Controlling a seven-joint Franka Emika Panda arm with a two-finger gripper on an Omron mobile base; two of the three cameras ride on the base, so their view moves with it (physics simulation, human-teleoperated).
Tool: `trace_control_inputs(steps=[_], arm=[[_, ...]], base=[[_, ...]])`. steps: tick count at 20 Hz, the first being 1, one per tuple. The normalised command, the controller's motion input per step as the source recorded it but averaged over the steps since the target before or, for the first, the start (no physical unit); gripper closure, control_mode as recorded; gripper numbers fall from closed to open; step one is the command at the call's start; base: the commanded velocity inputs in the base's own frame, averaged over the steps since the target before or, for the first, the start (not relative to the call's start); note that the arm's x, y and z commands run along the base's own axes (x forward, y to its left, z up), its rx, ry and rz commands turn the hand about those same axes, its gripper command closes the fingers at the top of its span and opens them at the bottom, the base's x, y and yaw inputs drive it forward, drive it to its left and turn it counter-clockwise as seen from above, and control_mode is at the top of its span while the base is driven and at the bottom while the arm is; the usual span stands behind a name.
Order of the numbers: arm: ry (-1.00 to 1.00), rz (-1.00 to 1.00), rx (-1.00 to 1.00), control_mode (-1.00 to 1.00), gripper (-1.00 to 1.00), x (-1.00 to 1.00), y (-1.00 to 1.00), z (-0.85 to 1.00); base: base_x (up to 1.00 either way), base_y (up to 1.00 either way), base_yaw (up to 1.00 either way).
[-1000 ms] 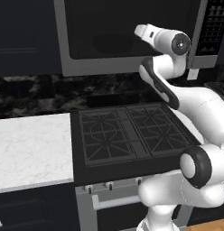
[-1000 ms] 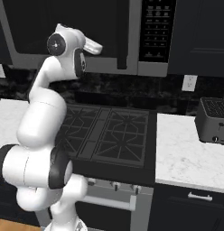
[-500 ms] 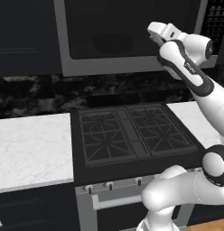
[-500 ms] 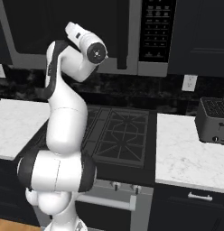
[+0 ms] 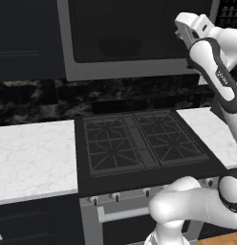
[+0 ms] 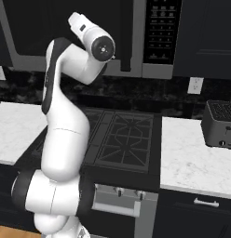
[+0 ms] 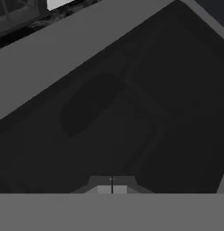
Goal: Open the microwave, place the bowl with waffle inside the microwave, then close the microwave door and turn it on.
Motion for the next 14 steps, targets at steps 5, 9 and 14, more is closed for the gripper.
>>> trace_control_inputs(steps=[5,9,14], arm=[[0.19,-0.07,0.09,-1.0,1.0,-0.91,-0.74,0.14],[0.22,-0.04,0.2,-1.0,1.0,-0.34,-0.95,-0.09],[0.15,-0.05,0.23,-1.0,1.0,-0.12,-1.0,-0.35]], base=[[0.0,0.0,0.0],[0.0,0.0,0.0],[0.0,0.0,0.0]])
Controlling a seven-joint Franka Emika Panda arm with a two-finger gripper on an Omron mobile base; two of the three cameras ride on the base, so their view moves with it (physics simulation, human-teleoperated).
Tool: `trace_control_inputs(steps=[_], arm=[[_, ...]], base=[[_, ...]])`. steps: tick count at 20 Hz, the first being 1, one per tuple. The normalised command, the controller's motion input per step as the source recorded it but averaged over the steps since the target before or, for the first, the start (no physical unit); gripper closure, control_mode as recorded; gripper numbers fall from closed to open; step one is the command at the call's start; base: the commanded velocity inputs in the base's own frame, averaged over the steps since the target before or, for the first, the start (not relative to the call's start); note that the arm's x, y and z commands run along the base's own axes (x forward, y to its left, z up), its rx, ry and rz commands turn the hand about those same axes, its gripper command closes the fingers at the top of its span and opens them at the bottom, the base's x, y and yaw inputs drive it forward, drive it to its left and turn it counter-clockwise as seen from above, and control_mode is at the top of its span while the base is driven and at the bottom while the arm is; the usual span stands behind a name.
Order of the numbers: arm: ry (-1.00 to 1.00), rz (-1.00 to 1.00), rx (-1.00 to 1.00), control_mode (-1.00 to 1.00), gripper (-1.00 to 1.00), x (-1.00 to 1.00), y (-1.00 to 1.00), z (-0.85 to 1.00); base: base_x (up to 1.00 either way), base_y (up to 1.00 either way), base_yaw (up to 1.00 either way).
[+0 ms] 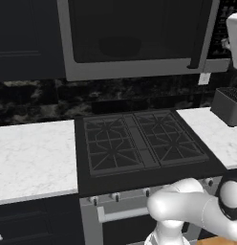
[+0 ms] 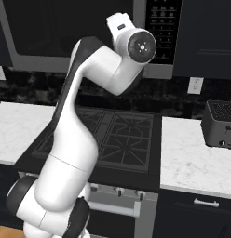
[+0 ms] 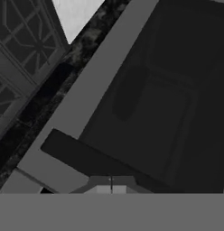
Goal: Open the microwave, place the bowl with waffle inside the microwave, then close the microwave door and turn it on.
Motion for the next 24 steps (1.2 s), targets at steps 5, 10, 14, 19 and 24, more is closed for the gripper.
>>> trace_control_inputs(steps=[5,10,14,19,24], arm=[[0.05,-0.1,0.1,-1.0,1.0,0.0,-0.73,-0.63],[0.01,-0.15,0.0,-1.0,1.0,0.35,-0.28,-0.48],[-0.06,-0.13,0.02,-1.0,1.0,0.57,-0.17,-0.28],[-0.08,-0.12,0.12,-1.0,1.0,0.3,-0.46,-0.02],[-0.01,-0.06,0.12,-1.0,1.0,0.04,-0.44,0.0]], base=[[0.0,0.0,0.0],[0.0,0.0,0.0],[0.0,0.0,0.0],[0.0,0.0,0.0],[0.0,0.0,0.0]])
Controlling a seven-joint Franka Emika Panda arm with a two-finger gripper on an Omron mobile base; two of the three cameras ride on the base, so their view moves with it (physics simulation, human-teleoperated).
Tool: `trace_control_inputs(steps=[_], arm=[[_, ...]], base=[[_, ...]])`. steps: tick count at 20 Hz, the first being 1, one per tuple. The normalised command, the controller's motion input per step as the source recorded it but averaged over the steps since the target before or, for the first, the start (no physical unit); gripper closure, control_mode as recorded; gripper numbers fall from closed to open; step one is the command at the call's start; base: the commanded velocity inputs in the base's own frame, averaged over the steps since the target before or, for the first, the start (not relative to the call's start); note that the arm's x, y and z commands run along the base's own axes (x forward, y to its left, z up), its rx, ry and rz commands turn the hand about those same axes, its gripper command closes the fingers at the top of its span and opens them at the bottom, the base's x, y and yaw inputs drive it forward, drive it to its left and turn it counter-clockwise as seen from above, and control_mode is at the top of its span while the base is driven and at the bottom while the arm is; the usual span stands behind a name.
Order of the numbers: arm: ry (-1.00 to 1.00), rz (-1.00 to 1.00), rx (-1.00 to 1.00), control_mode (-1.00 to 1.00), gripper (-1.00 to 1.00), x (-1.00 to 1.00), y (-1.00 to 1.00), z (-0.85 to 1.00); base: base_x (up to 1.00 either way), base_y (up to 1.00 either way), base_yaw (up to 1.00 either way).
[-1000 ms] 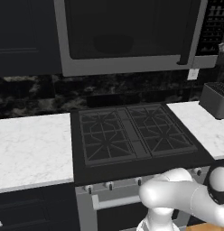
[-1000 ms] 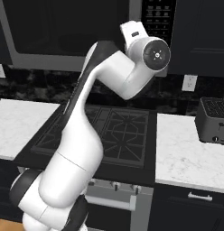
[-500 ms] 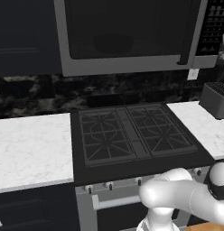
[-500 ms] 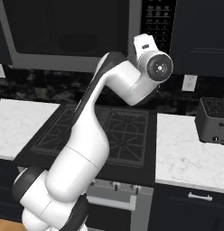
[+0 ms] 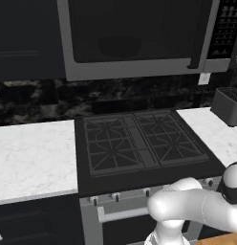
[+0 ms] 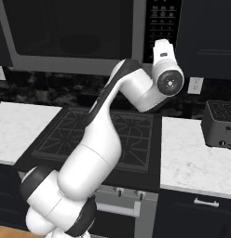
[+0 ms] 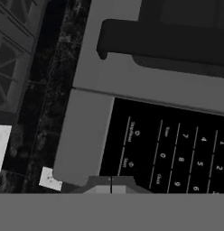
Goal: Open the microwave, place the bowl with waffle inside the microwave, then close the microwave door and turn it on.
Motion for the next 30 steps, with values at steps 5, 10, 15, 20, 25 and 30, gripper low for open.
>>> trace_control_inputs(steps=[5,10,15,20,25,30], arm=[[-0.03,-0.01,0.07,-1.0,1.0,0.09,0.0,0.01],[-0.03,0.0,0.06,-1.0,1.0,0.1,0.0,0.06],[-0.02,0.0,0.08,-1.0,1.0,0.4,0.0,0.0],[0.0,0.0,0.09,-1.0,1.0,0.54,0.0,0.0],[0.0,0.0,0.1,-1.0,1.0,0.67,-0.02,0.0],[0.0,-0.01,0.05,-1.0,1.0,0.74,-0.25,-0.03]], base=[[0.0,0.0,0.0],[0.0,0.0,0.0],[0.0,0.0,0.0],[0.0,0.0,0.0],[0.0,0.0,0.0],[0.0,0.0,0.0]])
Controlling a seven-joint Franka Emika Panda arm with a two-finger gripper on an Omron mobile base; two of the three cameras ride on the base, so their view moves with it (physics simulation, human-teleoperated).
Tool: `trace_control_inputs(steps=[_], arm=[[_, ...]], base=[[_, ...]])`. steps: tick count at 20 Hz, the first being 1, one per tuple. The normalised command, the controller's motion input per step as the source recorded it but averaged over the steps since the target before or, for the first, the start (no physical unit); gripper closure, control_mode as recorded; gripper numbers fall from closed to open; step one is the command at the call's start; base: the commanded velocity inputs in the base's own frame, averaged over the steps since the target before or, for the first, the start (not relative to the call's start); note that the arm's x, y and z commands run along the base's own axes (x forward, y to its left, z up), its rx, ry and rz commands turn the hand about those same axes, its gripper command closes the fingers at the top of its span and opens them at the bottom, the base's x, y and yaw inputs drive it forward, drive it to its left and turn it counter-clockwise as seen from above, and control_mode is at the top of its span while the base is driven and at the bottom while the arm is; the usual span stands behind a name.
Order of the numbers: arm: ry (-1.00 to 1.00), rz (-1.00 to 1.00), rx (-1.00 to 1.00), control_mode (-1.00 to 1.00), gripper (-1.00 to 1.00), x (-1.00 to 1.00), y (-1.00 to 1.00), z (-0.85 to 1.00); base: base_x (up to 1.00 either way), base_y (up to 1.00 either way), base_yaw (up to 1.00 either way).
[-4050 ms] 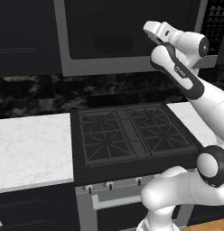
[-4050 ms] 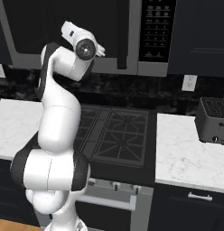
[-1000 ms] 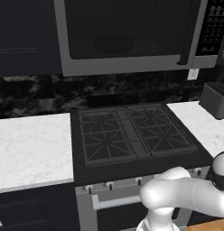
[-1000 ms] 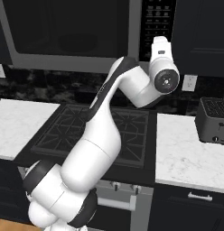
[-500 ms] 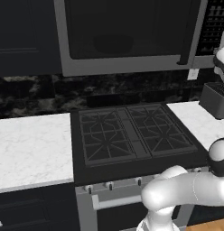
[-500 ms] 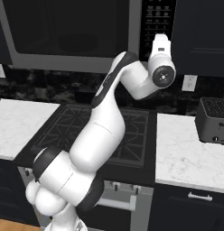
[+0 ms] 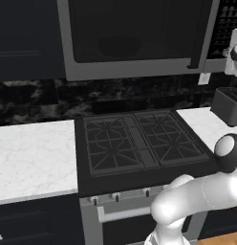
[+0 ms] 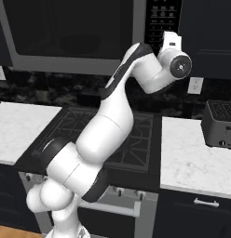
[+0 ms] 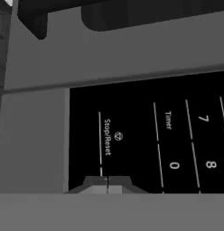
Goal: Open the microwave, place the bowl with waffle inside the microwave, then close the microwave door and turn it on.
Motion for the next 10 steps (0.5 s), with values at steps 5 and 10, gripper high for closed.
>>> trace_control_inputs(steps=[5,10], arm=[[-0.03,-0.02,0.0,-1.0,1.0,0.14,-0.31,-0.07],[-0.32,0.0,0.0,-1.0,1.0,-1.0,-0.13,-0.23]], base=[[0.0,0.0,0.0],[0.0,0.0,0.0]])
